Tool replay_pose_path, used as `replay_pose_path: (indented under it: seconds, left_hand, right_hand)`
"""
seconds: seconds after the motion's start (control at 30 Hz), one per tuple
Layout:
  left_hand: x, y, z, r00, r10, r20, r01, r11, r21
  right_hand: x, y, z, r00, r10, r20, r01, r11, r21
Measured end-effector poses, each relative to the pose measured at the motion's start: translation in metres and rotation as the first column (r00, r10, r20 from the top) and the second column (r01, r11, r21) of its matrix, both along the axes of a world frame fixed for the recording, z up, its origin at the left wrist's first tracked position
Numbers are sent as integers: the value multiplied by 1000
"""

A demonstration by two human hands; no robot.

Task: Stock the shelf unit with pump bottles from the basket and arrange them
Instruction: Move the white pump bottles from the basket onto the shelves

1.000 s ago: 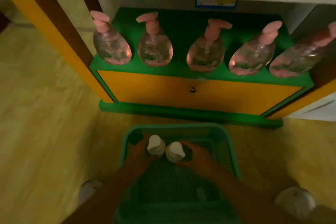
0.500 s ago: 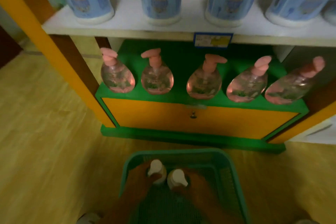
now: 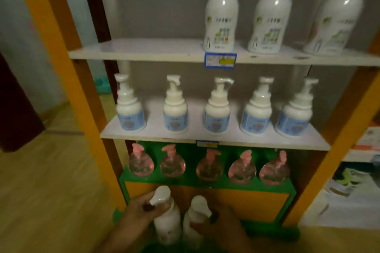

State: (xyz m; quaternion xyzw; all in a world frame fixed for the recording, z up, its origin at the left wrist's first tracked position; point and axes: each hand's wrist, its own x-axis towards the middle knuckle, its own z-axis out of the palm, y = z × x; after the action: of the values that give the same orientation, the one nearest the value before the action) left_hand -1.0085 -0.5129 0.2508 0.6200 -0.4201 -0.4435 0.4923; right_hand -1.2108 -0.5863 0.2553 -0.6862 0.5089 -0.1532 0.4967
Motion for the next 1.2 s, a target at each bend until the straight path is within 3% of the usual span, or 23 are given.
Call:
replay_pose_path:
  seconds: [0.17,0.47,0.63,1.03,1.2]
  left_hand:
    - [-7,-2,91,999,36,17,-33,988,-154]
    - [-30,-10,195,995,91,38,-70,923,-380]
    - [-24,-37,238,983,92,156,-13,893,-450]
    - [4,-51,302,985,170,30,-136,869,-476]
    - [21,-30,314,973,211,97,-136,857,-497]
  right_hand:
    - [-15,-7,64,975,61,215,-17,979,-201]
    - [-19,-7,178,819,142,556,69,938,-340]
    - [-9,-24,228,765,191,615,114,900,-422]
    - [16,-40,308,725,154,671,235,861,-451]
    - [35,-30,321,766,103,634,291,824,-486]
